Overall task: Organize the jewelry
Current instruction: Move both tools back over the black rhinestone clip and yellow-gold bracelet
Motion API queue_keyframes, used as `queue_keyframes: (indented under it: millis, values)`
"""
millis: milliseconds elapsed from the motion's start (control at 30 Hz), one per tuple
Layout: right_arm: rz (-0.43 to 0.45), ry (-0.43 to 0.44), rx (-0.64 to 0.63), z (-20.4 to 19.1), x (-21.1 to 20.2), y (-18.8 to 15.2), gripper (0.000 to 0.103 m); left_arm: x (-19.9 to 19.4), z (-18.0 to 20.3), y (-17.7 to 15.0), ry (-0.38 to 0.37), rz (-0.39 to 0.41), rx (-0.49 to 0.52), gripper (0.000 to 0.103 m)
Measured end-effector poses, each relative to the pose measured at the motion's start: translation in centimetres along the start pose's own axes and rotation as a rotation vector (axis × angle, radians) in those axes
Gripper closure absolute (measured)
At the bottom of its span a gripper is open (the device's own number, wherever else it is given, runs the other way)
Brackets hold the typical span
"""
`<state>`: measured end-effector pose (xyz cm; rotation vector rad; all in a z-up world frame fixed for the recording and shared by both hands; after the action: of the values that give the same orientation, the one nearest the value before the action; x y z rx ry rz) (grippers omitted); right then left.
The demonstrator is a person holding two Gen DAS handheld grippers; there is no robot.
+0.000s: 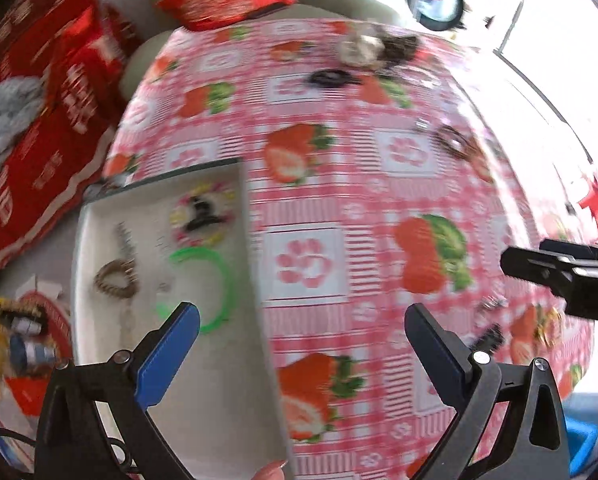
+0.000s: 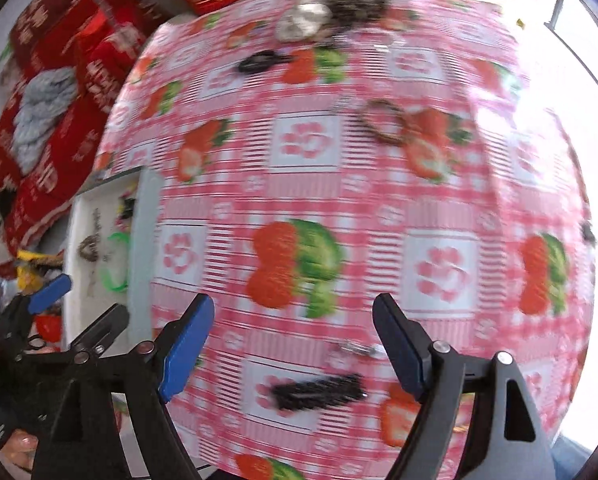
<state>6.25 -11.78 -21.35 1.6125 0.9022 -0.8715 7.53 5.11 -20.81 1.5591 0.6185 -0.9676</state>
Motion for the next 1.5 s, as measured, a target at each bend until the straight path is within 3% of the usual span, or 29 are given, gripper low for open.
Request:
queue_keyframes:
  millis: [200,367,567,867,1167,1233,1467,1500]
  values:
    - [-0.011,-0.078,0.125,5.6,-1.9,-2.6,0.019,-0.2,4.9,-1.0,-0.061,0.002,0.128,0.000]
    - [-0.035,-0.138,0.188,8.6,-3.5,-5.7,0.019,0.2,8.0,-2.8,-0.148,-0.036,0.187,0.000]
    - [-0.057,-0.209,0.247,11.4,-4.5,-9.0,0.019,0.3,10.9,-4.6,-0.200,-0.062,0.275,0.000]
    - [-0.078,-0.275,0.243,15.3,-4.5,-11.0,0.019,1.5,13.5,-5.7,-0.187,-0.091,0.297,0.000]
    - [-0.102,-0.263,0.171,16.9,-3.0,-11.9,0.019,3.0,14.8,-6.4,-0.163,-0.102,0.318,0.000]
    - [-0.108,-0.267,0.139,17.1,-2.7,-12.1,0.019,3.3,15.0,-6.6,-0.160,-0.106,0.325,0.008]
    - [-0.112,-0.277,0.092,17.4,-2.0,-12.7,0.020,4.2,15.5,-7.3,-0.179,-0.125,0.328,0.008]
    - [-0.113,-0.276,0.087,17.4,-1.8,-12.7,0.021,4.3,15.6,-7.4,-0.180,-0.129,0.327,0.015]
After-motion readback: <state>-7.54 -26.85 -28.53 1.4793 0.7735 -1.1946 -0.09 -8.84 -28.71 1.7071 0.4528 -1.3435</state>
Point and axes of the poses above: each gripper's, at about its wrist camera, not at the fingertips, and x roughly the way its jaws point, z to its right, y to its top, the point moved 5 cm from there along x, roughly the way its jaws point, and after that the axes turned 12 degrees about z, right-handed, at the moved point
